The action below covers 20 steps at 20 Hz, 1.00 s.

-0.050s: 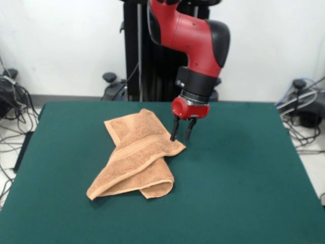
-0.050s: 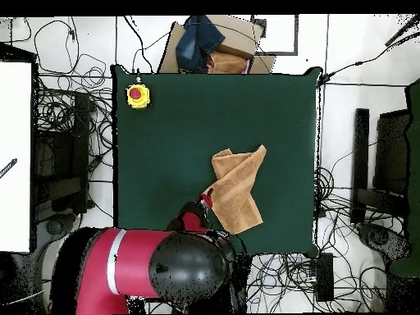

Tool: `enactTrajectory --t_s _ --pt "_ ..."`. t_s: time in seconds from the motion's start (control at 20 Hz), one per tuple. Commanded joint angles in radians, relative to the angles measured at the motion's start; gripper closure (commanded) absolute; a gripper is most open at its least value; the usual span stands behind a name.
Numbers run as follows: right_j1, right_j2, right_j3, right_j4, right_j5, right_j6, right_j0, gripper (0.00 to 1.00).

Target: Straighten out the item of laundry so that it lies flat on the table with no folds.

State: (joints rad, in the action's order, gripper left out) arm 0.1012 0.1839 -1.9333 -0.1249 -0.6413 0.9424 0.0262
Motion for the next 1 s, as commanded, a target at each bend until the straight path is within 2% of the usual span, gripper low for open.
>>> enactTrajectory --t_s 0.05,0.6,1.0 --pt "-0.068 -0.025 0.074 -0.068 0.017 0.251 0.015 0.00" --pt "-0.115 -0.019 0.112 -0.063 -0.041 0.261 0.017 0.00" --pt "-0.120 0.021 0.110 -0.111 -0.059 0.246 0.066 0.00"
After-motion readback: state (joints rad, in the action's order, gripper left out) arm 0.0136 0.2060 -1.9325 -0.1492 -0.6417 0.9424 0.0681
